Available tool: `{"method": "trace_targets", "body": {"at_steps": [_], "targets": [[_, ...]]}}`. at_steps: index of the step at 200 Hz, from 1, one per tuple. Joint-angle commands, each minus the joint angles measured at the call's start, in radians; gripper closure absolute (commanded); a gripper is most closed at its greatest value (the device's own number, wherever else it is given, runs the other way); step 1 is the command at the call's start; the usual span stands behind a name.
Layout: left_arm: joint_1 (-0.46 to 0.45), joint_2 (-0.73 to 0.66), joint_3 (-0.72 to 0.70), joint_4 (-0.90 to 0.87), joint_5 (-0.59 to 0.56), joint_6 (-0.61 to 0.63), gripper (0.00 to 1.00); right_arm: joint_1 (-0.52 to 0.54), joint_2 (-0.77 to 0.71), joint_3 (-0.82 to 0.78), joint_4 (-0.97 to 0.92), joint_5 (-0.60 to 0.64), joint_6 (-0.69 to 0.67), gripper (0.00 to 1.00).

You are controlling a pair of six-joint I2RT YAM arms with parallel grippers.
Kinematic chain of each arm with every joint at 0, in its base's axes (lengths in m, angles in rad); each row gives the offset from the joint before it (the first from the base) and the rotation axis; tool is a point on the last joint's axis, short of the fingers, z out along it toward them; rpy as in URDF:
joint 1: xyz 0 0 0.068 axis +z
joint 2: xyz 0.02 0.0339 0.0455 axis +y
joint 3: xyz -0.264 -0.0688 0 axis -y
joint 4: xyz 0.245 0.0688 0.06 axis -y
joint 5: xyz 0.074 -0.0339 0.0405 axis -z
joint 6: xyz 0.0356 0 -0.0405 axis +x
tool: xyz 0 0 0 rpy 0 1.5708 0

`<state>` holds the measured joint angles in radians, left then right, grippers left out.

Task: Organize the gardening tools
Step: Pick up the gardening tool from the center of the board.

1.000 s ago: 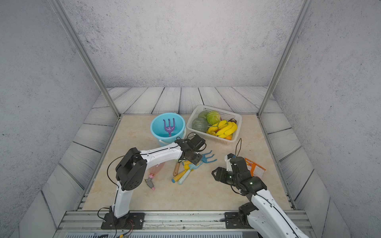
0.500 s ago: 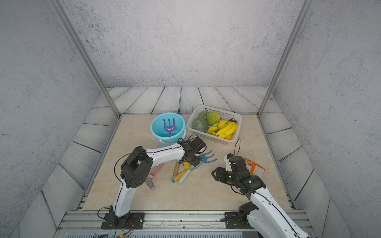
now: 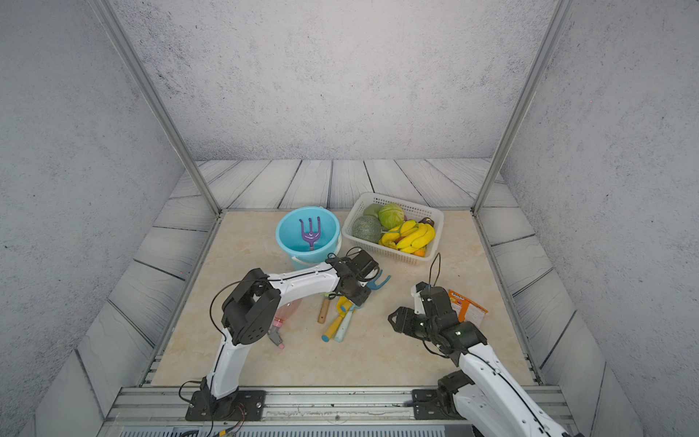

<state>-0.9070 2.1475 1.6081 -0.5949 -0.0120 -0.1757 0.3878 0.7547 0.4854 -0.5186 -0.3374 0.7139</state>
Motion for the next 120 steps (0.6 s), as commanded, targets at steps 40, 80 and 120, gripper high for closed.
{"method": "trace_targets", "body": {"at_steps": [40, 80, 120], "targets": [[0.003, -0.121, 0.004, -0.006, -0.006, -0.006, 0.99, 0.003, -0.008, 0.005, 0.012, 0.011, 0.002, 0.41], [0.005, -0.212, -0.024, 0.007, -0.005, -0.029, 1.00, 0.002, -0.027, 0.010, -0.003, 0.015, 0.005, 0.42], [0.021, -0.361, -0.085, 0.055, -0.028, -0.063, 1.00, 0.002, -0.039, 0.033, -0.012, 0.017, -0.006, 0.41]]}}
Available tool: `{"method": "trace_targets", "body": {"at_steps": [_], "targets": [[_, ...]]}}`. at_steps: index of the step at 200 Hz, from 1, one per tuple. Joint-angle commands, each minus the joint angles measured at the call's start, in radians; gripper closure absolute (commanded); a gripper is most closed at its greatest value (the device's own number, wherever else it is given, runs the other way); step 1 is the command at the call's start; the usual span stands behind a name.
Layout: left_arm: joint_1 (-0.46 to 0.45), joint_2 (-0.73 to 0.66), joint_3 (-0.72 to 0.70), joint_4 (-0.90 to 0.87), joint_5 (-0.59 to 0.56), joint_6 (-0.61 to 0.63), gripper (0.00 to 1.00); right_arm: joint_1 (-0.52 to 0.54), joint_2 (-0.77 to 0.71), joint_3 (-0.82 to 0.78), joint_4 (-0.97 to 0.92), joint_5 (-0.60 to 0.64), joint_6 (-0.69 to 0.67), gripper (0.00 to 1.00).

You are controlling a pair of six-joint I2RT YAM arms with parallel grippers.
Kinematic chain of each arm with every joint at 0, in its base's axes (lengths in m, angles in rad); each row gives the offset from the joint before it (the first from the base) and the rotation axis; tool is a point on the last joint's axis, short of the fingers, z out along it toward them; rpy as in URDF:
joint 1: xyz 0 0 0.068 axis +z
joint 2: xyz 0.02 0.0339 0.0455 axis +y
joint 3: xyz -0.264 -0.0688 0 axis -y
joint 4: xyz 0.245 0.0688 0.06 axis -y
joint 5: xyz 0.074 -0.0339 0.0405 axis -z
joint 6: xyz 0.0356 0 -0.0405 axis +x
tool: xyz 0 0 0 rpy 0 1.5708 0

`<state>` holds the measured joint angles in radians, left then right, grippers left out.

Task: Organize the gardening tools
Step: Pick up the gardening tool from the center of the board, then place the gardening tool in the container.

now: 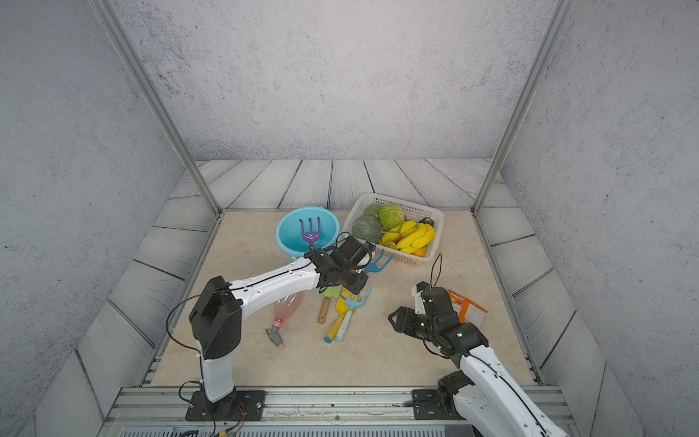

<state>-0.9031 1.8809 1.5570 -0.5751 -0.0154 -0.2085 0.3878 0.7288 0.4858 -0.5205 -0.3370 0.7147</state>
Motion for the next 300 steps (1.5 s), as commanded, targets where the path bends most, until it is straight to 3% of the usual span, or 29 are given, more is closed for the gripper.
{"method": "trace_targets", "body": {"at_steps": [1, 67, 110, 160, 213, 300], "targets": [[0.018, -0.098, -0.035, 0.037, -0.024, -0.032, 1.00, 0.002, -0.013, 0.033, -0.009, 0.016, -0.007, 0.41], [0.105, -0.384, -0.176, 0.186, -0.094, -0.062, 1.00, 0.003, 0.064, 0.114, 0.047, -0.043, -0.035, 0.41], [0.219, -0.467, -0.221, 0.299, -0.140, -0.061, 1.00, 0.004, 0.127, 0.146, 0.056, -0.095, -0.038, 0.41], [0.340, -0.374, -0.185, 0.471, -0.140, -0.068, 1.00, 0.008, 0.123, 0.129, 0.068, -0.102, -0.034, 0.41], [0.369, -0.225, -0.203, 0.735, -0.162, -0.012, 1.00, 0.008, 0.134, 0.122, 0.061, -0.100, -0.052, 0.41], [0.410, -0.047, -0.194, 0.813, -0.151, -0.003, 1.00, 0.007, 0.214, 0.125, 0.089, -0.103, -0.079, 0.41]]}}
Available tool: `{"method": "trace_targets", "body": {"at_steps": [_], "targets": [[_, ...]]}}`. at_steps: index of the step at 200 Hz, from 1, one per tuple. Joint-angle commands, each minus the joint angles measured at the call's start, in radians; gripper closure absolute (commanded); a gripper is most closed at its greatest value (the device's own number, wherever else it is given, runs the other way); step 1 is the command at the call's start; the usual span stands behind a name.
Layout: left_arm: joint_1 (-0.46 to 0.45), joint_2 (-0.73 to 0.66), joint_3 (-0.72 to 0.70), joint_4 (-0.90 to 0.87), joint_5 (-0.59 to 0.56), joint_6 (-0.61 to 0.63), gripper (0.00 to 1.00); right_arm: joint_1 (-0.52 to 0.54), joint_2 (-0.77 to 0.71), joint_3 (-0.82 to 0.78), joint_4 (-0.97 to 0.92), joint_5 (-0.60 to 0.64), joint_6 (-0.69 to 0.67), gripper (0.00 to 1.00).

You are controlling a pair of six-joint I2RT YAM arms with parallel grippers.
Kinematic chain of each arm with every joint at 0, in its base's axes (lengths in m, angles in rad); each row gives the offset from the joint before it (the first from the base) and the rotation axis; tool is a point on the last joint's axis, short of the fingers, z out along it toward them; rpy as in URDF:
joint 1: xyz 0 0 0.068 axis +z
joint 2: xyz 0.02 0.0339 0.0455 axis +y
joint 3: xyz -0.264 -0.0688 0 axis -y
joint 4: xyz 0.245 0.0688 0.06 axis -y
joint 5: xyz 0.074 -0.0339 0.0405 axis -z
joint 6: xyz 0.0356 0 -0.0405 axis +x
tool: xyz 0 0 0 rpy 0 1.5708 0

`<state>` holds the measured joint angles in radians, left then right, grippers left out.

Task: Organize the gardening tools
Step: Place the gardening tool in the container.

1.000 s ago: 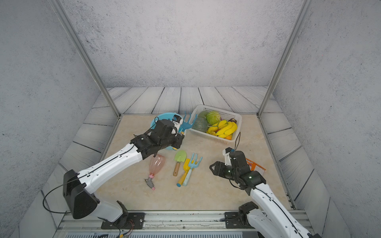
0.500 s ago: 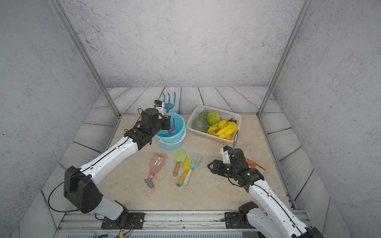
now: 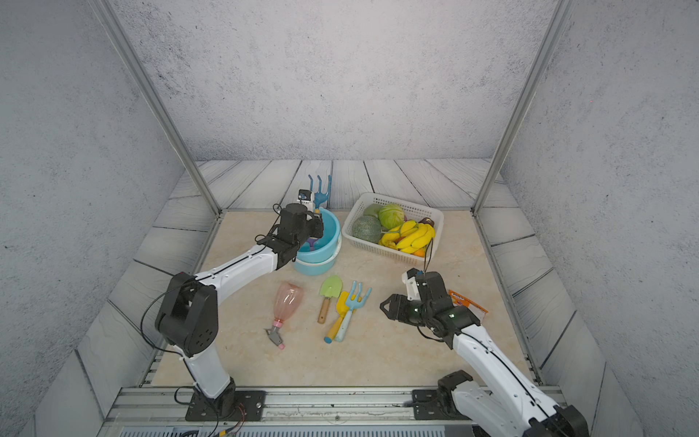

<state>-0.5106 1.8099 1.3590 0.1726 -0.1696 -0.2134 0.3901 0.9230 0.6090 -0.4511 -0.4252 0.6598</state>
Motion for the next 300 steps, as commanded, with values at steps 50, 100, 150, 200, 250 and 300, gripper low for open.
{"method": "trace_targets", "body": {"at_steps": [50, 100, 150, 200, 250, 300], "targets": [[0.026, 0.031, -0.049, 0.091, 0.017, -0.013, 1.00, 0.005, 0.056, 0.001, 0.043, -0.020, -0.024, 0.41], [0.026, 0.035, -0.095, 0.111, 0.021, -0.018, 1.00, 0.004, 0.055, 0.003, 0.036, -0.018, -0.025, 0.41], [0.027, 0.042, -0.112, 0.104, 0.020, -0.013, 1.00, 0.006, 0.042, -0.009, 0.032, -0.014, -0.021, 0.41], [0.027, 0.046, -0.118, 0.097, 0.014, -0.003, 0.95, 0.004, 0.044, -0.009, 0.035, -0.014, -0.017, 0.41], [0.027, 0.020, -0.116, 0.069, -0.007, 0.005, 0.62, 0.005, 0.041, -0.014, 0.042, -0.020, -0.006, 0.41], [0.027, -0.054, -0.091, -0.022, -0.008, 0.017, 0.46, 0.005, 0.024, -0.017, 0.040, -0.020, 0.004, 0.42]]}}
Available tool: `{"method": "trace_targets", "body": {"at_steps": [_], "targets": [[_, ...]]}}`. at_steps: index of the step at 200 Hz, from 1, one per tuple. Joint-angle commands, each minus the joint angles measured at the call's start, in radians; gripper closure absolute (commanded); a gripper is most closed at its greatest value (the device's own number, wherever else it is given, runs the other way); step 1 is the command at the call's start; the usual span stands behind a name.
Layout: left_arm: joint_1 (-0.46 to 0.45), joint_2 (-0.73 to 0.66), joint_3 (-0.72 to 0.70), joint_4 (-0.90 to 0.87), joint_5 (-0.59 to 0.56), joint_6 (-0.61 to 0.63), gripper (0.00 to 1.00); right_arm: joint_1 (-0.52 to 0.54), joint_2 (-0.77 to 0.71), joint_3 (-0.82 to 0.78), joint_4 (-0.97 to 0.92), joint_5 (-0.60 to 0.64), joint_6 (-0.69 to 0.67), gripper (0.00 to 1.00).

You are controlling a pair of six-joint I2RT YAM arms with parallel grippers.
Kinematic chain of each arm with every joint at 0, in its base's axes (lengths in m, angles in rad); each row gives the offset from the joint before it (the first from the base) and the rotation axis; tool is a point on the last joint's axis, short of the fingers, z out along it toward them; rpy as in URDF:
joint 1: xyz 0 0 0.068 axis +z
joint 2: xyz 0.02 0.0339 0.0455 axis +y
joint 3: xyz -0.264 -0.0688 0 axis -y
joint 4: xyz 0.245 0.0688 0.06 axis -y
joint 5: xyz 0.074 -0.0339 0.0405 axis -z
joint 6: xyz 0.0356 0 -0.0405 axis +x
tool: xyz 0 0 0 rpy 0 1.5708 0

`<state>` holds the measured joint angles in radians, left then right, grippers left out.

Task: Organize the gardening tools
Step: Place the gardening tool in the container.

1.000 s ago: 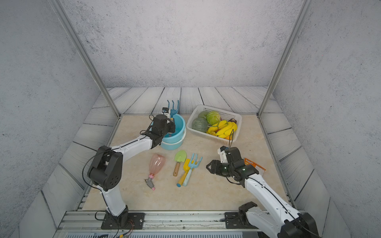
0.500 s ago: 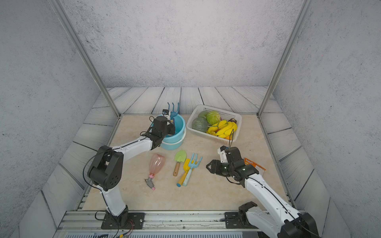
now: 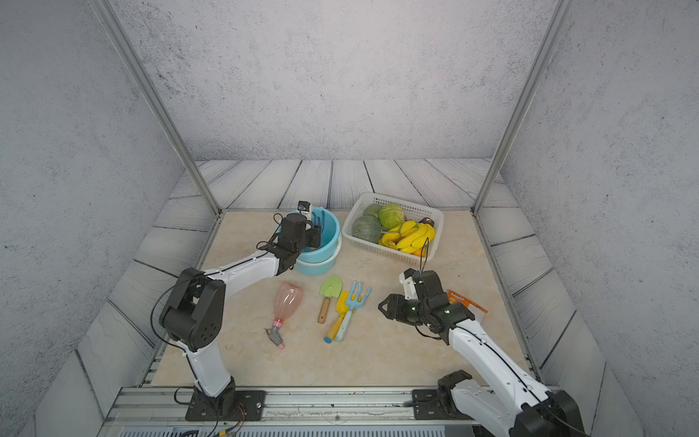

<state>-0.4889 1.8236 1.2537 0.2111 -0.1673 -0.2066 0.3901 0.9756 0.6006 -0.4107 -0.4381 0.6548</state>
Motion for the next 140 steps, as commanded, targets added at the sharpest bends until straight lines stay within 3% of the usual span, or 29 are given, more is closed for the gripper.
{"method": "trace_targets", "body": {"at_steps": [1, 54, 110, 140], "targets": [[0.006, -0.071, 0.016, -0.065, -0.010, 0.008, 0.46, 0.005, -0.029, -0.008, 0.000, -0.006, 0.009, 0.42], [0.006, -0.262, 0.017, -0.291, 0.030, -0.101, 0.34, 0.004, -0.050, 0.013, -0.036, -0.008, 0.010, 0.39], [-0.012, -0.436, -0.044, -0.521, 0.230, -0.236, 0.30, 0.004, -0.065, 0.061, -0.124, 0.030, 0.011, 0.36], [-0.073, -0.502, -0.121, -0.601, 0.283, -0.267, 0.27, 0.006, -0.084, 0.067, -0.161, 0.054, 0.017, 0.35]]}}
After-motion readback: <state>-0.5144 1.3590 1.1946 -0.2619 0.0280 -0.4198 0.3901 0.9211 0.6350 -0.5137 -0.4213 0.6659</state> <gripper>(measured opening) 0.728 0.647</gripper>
